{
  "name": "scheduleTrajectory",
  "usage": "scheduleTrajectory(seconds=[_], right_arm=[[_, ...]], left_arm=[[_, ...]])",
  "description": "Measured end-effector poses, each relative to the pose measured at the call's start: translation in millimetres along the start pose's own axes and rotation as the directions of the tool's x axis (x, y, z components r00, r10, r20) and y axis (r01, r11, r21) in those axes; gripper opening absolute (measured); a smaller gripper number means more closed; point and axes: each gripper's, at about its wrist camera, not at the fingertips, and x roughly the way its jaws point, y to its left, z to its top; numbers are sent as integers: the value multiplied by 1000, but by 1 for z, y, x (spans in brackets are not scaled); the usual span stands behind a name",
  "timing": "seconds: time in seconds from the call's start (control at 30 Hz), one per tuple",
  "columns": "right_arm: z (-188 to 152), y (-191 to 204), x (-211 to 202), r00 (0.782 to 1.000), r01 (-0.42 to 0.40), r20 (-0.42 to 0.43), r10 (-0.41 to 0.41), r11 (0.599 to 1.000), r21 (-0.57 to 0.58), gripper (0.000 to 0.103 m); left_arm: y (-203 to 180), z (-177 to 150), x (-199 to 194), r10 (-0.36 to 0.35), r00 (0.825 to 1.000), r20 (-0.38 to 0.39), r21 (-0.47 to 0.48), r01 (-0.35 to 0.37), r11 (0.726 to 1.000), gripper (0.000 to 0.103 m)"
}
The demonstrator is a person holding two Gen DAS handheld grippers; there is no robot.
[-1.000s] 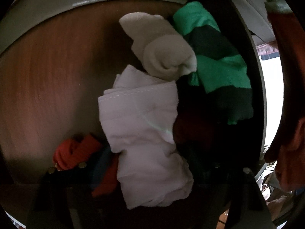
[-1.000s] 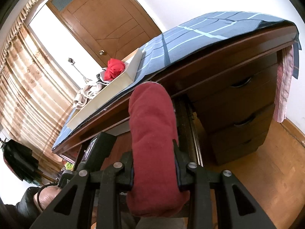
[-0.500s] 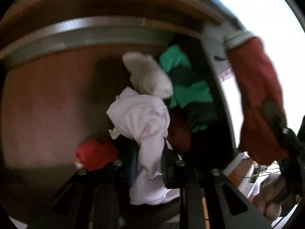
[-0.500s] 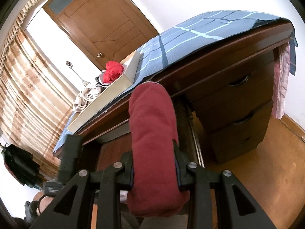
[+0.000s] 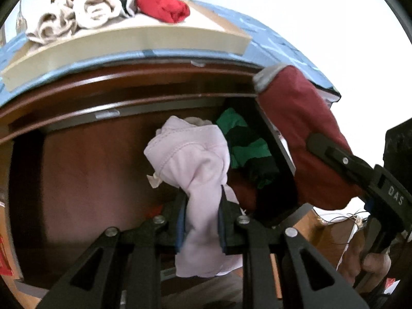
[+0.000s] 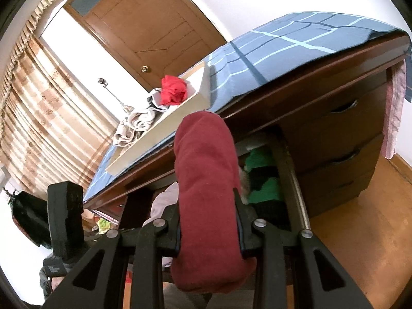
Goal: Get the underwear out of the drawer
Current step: 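Lift both held items up out of the drawer toward the tray, then carry the pink underwear and dark red item over the white tray and lower them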
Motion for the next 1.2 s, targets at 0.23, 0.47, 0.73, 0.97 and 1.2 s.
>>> scheduleTrajectory(seconds=[0.23,0.47,0.73,0.97,1.2], right_arm=[[3,20,3,1000,-22,-7,22,1000,-14,33],[11,43,0,998,-59,4,59,998,-37,33],[30,68,-2,993,-113,39,116,991,-66,33],[48,84,0,989,-130,61,135,988,-88,33],[75,104,-1,984,-118,115,135,983,-143,33]], left_arm=[[-10,2,-27,-10,998,64,57,6,998,18],[-8,13,-52,-38,990,134,79,28,996,18],[-5,30,-89,-52,972,230,90,32,995,18],[0,48,-107,-39,955,294,87,14,996,18],[3,77,-116,-14,931,364,75,-14,997,18]])
